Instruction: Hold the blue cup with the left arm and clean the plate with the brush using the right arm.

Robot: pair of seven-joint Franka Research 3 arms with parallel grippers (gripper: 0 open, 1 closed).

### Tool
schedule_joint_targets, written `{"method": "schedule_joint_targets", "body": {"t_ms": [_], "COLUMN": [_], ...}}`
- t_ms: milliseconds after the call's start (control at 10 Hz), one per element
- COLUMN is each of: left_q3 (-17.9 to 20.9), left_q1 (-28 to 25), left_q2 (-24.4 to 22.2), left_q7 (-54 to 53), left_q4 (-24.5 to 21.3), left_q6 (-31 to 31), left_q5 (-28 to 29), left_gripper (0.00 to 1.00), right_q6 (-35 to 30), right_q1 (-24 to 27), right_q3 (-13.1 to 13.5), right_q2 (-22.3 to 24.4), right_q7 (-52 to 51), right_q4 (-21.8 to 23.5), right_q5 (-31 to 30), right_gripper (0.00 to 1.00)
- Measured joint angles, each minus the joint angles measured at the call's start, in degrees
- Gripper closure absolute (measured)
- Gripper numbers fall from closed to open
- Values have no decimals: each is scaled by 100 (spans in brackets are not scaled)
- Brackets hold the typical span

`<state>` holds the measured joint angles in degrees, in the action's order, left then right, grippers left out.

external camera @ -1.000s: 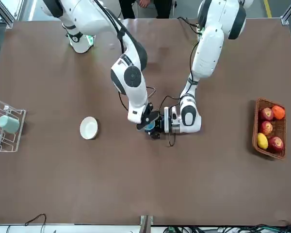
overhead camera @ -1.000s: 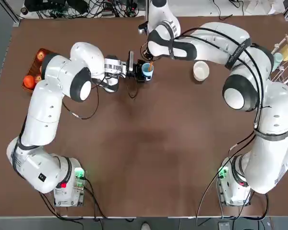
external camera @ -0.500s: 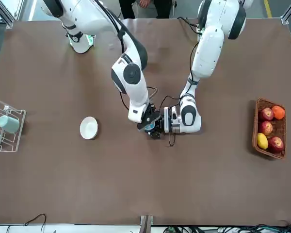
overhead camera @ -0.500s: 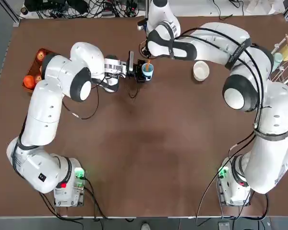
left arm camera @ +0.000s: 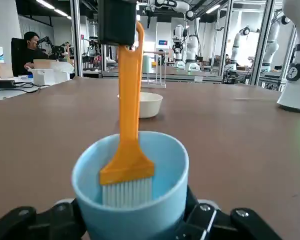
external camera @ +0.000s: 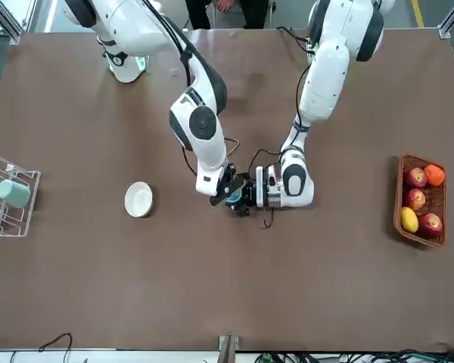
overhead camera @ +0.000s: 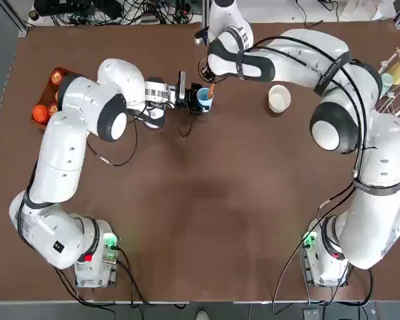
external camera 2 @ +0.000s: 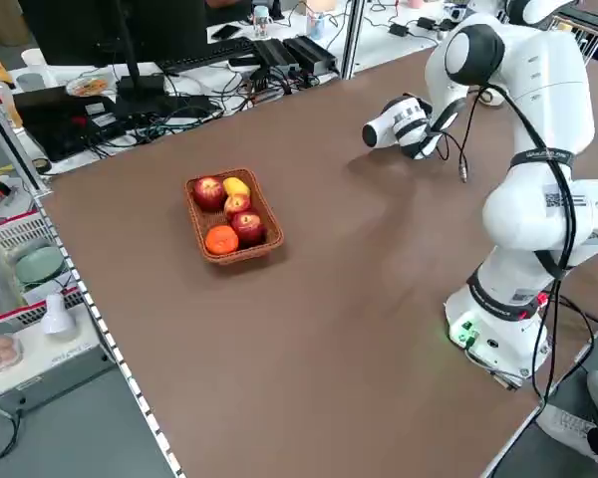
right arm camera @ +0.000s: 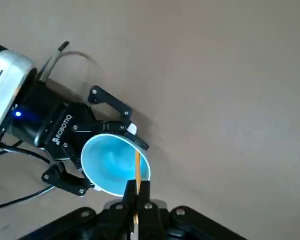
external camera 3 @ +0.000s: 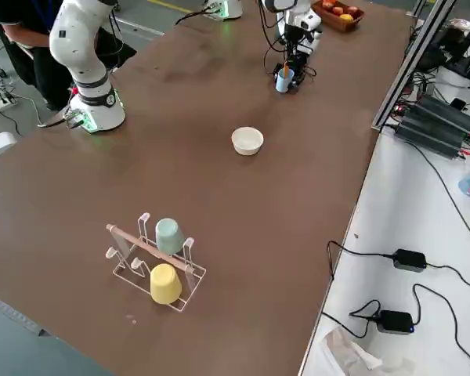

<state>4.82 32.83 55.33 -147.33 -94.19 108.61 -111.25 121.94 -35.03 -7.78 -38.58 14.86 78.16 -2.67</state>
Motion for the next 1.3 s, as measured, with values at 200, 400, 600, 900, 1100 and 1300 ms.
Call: {"method": "schedule_joint_targets", "body": {"t_ms": [200,400,600,900,1100,1300], "left_q3": [2,3,4,9,11,13], "left_q1": [0,0,0,-2,-2,-2], "left_q2": [0,0,0,0,0,0], "left_q7": [0,0,0,0,0,0], "left_q4": [4,3,4,4,4,4], "left_q6": [0,0,0,0,0,0], "left_q5": [-1,-1,-1,-1,-1,-1], "left_gripper": [33,33,33,33,32,21], "right_q6": [-78,-165,-402,-898,-1051,-1092], "right_q1": [94,327,655,1275,1907,2628], "right_q3": [-1,4,5,14,24,14], "right_q2": [213,533,872,1259,1412,1483], "right_q7": [194,236,245,246,225,154], "right_q4": [-41,-48,-48,-24,249,674], "right_q5": [53,211,571,1208,1699,1919], "right_gripper": [95,95,95,95,95,95]}}
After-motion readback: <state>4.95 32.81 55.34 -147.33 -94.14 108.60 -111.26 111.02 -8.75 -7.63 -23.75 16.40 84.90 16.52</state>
